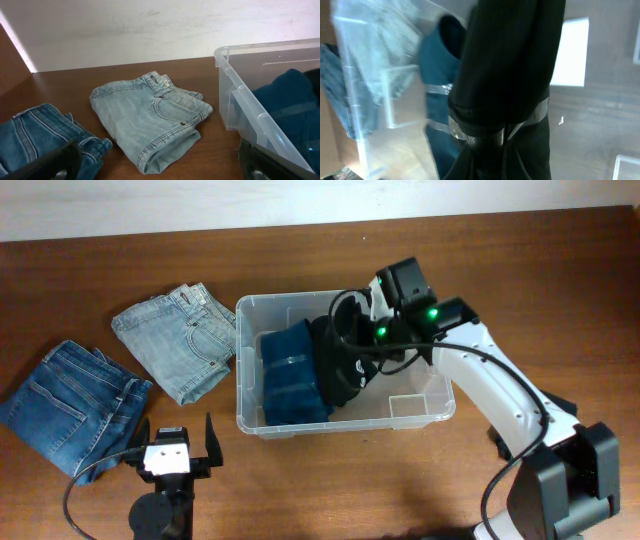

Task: Pack container
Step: 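Lift the black garment and carry it into the box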

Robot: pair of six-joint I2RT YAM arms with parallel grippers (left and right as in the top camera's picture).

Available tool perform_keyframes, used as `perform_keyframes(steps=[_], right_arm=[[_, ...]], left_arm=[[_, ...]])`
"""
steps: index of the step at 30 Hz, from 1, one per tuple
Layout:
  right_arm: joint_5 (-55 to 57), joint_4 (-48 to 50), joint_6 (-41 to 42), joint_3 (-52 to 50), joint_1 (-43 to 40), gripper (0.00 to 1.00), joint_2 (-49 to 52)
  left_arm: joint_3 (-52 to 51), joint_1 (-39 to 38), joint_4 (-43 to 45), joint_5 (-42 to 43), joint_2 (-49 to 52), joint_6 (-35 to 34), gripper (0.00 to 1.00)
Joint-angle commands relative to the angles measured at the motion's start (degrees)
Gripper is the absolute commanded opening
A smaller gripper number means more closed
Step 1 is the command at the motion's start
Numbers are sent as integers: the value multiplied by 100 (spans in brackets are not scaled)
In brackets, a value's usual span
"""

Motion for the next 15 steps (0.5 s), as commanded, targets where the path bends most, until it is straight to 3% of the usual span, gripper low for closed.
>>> perform_keyframes(steps=[1, 15], right_arm=[[-39, 212, 249, -422, 48, 4, -4], [756, -94, -909, -555, 162, 4, -4]], left_arm=[[-59, 33, 13, 59, -48, 66, 99], [-59, 33, 13, 59, -48, 66, 99]])
